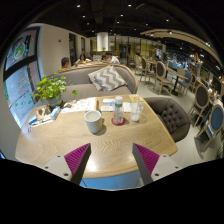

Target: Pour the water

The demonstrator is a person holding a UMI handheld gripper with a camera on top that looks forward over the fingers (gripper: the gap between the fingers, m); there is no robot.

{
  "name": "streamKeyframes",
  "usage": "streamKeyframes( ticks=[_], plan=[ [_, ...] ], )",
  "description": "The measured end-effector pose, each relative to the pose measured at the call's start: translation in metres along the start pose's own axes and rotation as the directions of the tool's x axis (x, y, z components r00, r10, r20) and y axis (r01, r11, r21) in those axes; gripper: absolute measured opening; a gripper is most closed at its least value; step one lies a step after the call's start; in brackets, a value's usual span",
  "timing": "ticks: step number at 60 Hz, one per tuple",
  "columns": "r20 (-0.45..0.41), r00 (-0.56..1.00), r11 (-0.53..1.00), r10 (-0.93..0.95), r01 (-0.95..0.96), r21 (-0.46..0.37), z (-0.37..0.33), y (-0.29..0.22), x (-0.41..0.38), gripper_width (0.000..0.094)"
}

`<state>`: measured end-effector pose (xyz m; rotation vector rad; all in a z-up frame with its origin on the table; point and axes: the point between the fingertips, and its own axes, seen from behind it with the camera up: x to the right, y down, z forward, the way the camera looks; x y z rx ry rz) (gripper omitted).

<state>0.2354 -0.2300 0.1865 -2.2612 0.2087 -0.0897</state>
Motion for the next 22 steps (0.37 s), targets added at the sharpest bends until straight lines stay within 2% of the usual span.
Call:
streamKeyframes(
  ticks=[22],
  plan=[
    [-0.007, 1.000, 1.000, -0.016, 0.016, 0.020, -0.025, -0.004, 0.011, 0.0855]
  ],
)
